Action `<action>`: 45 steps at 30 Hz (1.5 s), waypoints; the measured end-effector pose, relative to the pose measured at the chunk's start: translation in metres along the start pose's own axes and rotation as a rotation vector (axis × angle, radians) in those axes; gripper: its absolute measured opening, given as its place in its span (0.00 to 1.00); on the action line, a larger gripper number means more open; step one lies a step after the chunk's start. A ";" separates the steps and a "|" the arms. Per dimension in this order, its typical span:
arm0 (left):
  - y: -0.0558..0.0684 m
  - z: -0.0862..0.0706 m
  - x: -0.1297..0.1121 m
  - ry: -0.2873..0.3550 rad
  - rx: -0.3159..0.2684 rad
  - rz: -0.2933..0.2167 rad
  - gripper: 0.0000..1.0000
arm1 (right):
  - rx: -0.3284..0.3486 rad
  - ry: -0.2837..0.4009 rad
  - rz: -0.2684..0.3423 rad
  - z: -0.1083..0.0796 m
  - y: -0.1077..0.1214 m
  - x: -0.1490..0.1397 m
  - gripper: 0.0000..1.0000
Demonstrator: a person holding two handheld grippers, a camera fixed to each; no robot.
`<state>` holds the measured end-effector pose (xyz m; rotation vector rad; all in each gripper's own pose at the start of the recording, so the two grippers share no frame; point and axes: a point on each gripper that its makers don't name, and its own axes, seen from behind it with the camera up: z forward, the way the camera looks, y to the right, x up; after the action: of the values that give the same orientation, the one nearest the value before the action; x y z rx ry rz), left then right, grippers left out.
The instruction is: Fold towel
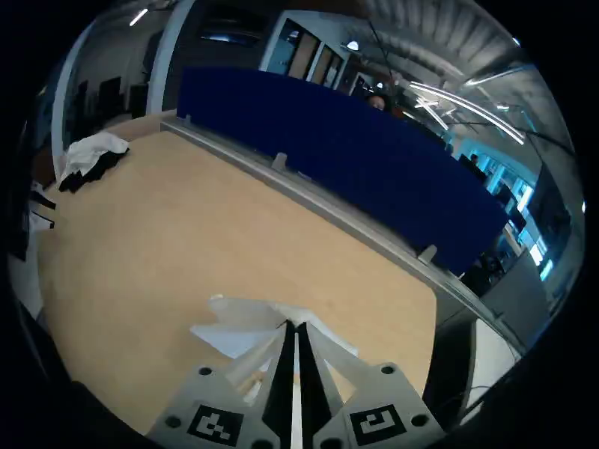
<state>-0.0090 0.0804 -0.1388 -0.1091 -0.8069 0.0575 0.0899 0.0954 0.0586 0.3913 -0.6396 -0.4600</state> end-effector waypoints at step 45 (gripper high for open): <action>0.026 0.001 0.012 -0.007 -0.012 0.076 0.91 | -0.081 -0.280 0.174 -0.049 0.015 -0.204 0.03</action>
<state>-0.0021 0.1070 -0.1324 -0.1508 -0.8097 0.1248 -0.0189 0.2241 -0.0670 0.1926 -0.9158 -0.3757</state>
